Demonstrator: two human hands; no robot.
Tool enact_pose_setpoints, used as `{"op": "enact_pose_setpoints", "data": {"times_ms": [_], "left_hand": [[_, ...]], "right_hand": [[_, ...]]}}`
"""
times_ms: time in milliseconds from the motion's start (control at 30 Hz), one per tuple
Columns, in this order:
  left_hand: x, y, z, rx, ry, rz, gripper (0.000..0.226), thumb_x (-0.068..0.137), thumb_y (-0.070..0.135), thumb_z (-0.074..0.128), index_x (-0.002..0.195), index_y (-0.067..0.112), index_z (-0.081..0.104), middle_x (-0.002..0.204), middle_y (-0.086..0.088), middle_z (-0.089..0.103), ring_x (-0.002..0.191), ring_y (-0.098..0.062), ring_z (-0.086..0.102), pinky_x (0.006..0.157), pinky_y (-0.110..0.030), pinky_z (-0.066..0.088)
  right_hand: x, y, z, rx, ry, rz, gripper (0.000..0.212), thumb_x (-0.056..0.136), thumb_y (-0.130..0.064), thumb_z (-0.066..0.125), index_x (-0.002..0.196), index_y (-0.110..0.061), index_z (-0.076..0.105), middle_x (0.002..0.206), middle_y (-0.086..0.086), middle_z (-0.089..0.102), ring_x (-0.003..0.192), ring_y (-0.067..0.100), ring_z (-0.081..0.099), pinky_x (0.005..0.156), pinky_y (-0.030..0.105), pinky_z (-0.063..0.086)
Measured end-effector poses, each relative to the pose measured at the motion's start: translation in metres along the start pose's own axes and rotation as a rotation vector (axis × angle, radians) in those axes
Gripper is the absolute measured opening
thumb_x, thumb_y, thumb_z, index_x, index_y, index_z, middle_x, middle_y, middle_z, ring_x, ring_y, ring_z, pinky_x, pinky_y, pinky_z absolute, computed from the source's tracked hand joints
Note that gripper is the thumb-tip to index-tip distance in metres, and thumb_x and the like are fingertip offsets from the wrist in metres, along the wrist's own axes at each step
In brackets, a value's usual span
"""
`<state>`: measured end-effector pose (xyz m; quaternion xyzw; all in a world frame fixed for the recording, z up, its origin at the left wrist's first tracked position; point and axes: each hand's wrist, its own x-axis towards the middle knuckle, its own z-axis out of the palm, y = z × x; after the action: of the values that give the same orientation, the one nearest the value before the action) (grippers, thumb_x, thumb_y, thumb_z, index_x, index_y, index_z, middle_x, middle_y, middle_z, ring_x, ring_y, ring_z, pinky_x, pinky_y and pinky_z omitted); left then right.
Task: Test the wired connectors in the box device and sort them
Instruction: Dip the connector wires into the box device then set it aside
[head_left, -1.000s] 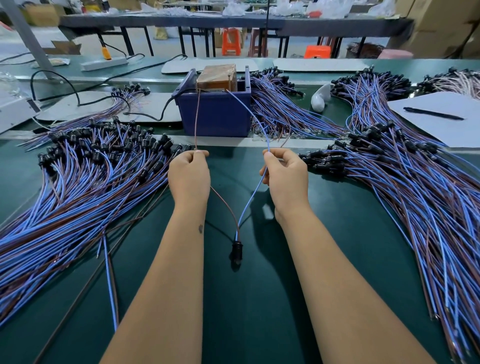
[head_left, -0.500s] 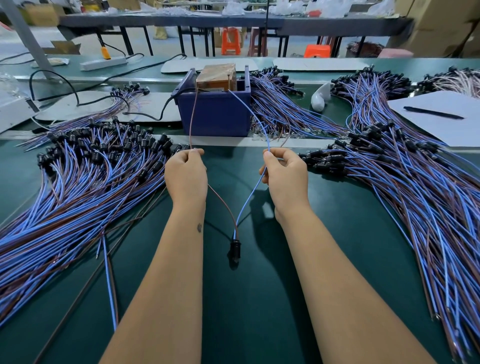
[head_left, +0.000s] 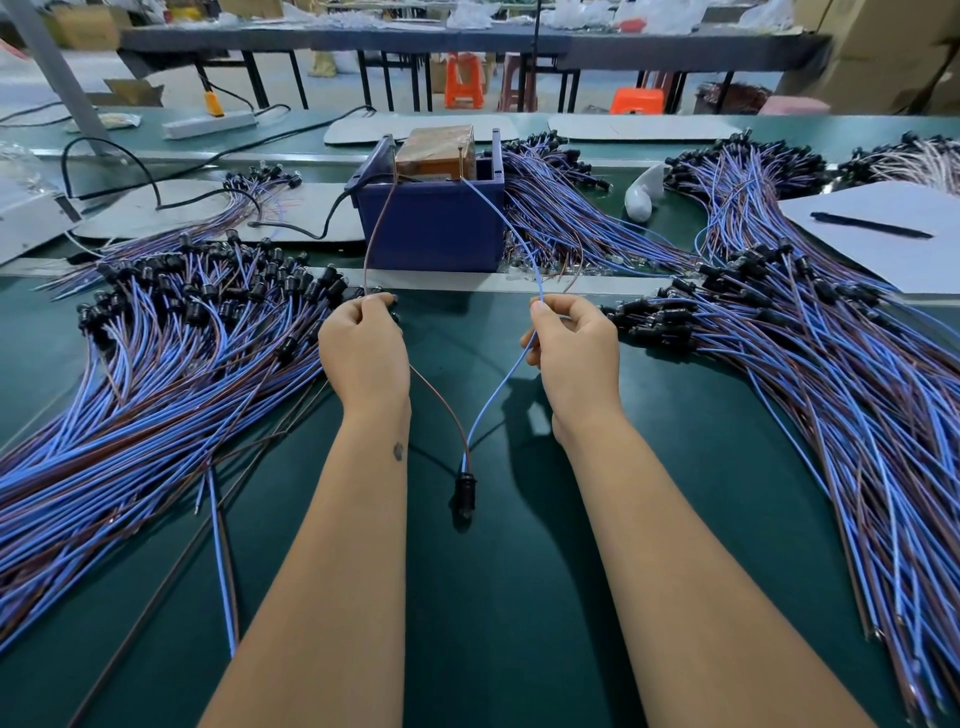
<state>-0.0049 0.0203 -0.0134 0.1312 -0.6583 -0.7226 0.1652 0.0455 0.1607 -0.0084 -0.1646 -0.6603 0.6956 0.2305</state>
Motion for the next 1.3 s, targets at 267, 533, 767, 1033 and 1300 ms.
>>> {"op": "enact_pose_setpoints", "data": {"times_ms": [267,533,767,1033,1300], "left_hand": [[-0.001,0.001,-0.002,-0.035,0.032,-0.013,0.028,0.09,0.011,0.043,0.081,0.021,0.068,0.053,0.01,0.052,0.047,-0.009,0.04,0.048,-0.024,0.032],[-0.001,0.002,-0.001,-0.066,0.039,-0.026,0.027,0.092,0.011,0.046,0.079,0.022,0.067,0.048,0.014,0.051,0.047,-0.008,0.041,0.047,-0.022,0.033],[-0.003,0.003,-0.002,-0.03,-0.029,-0.017,0.026,0.092,0.011,0.046,0.083,0.019,0.069,0.05,0.011,0.052,0.043,-0.006,0.041,0.046,-0.021,0.034],[-0.024,0.008,0.015,-0.008,-0.472,-0.003,0.025,0.097,0.016,0.056,0.082,0.021,0.076,0.078,0.004,0.073,0.068,-0.008,0.065,0.063,-0.022,0.053],[-0.024,0.011,0.01,-0.144,-0.49,-0.052,0.014,0.095,0.016,0.061,0.087,0.018,0.072,0.056,0.01,0.056,0.048,-0.002,0.048,0.047,-0.013,0.037]], "right_hand": [[-0.002,-0.004,-0.001,0.002,0.001,0.017,0.011,0.097,-0.016,0.054,0.088,-0.017,0.061,0.061,-0.003,0.059,0.054,0.008,0.049,0.049,0.015,0.041],[-0.001,-0.004,-0.001,-0.017,0.005,0.019,0.01,0.097,-0.017,0.054,0.096,-0.011,0.063,0.061,-0.003,0.059,0.052,0.008,0.049,0.051,0.017,0.041],[-0.002,-0.001,-0.001,-0.033,0.004,-0.018,0.009,0.097,-0.016,0.055,0.092,-0.015,0.063,0.059,-0.006,0.059,0.052,0.006,0.05,0.055,0.02,0.044],[-0.01,-0.001,0.009,-0.173,-0.224,-0.172,0.016,0.092,-0.012,0.062,0.081,-0.023,0.065,0.066,0.005,0.063,0.06,0.01,0.055,0.061,0.032,0.047],[-0.01,-0.003,0.005,-0.247,-0.382,-0.11,0.012,0.091,-0.018,0.067,0.082,-0.011,0.071,0.062,-0.009,0.064,0.058,-0.002,0.052,0.06,0.014,0.041]]}}
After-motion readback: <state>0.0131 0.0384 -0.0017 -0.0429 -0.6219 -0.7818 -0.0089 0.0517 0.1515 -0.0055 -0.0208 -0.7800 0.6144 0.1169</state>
